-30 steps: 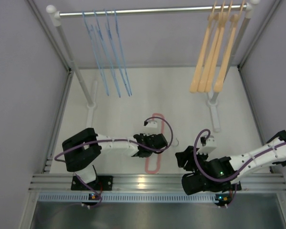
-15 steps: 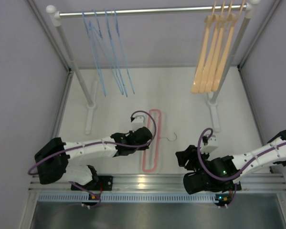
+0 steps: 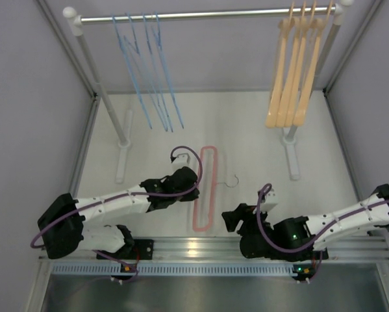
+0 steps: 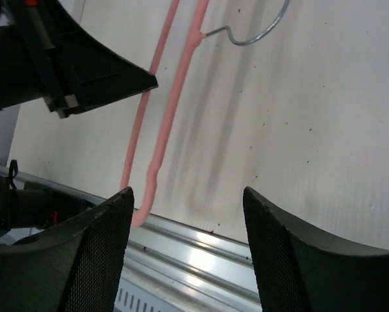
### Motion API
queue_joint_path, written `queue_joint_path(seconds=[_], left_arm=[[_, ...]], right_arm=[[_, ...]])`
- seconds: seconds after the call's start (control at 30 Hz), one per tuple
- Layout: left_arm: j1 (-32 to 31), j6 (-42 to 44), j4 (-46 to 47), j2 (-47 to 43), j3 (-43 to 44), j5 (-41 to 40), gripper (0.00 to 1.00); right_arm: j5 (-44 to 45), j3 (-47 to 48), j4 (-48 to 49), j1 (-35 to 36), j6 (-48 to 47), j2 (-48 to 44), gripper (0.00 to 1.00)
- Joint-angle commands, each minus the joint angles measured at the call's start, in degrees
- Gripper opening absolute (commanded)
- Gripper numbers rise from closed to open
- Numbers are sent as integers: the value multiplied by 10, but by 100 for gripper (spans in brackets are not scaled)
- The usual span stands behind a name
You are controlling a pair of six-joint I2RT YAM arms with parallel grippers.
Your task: Organize the hangers
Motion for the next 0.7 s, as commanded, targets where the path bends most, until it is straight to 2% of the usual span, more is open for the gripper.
queue_joint_path(seconds=[0.0, 0.03, 0.2, 0.4, 0.67], left_arm=[[6, -3, 35, -29, -4, 10, 0], [7, -3, 36, -31, -5, 12, 0], [10, -2, 39, -31, -8, 15, 0], [16, -5, 45, -36, -13, 26, 0], [25, -2, 45, -58, -18, 36, 0]], right_arm=[[-98, -83, 314, -61, -183, -40, 65], [-111, -99, 366, -73, -203, -49, 65], [-170, -121, 472, -119, -253, -23, 64], [-175, -111, 544, -123, -258, 48, 63], [-194, -106, 580, -129, -228, 130, 56]])
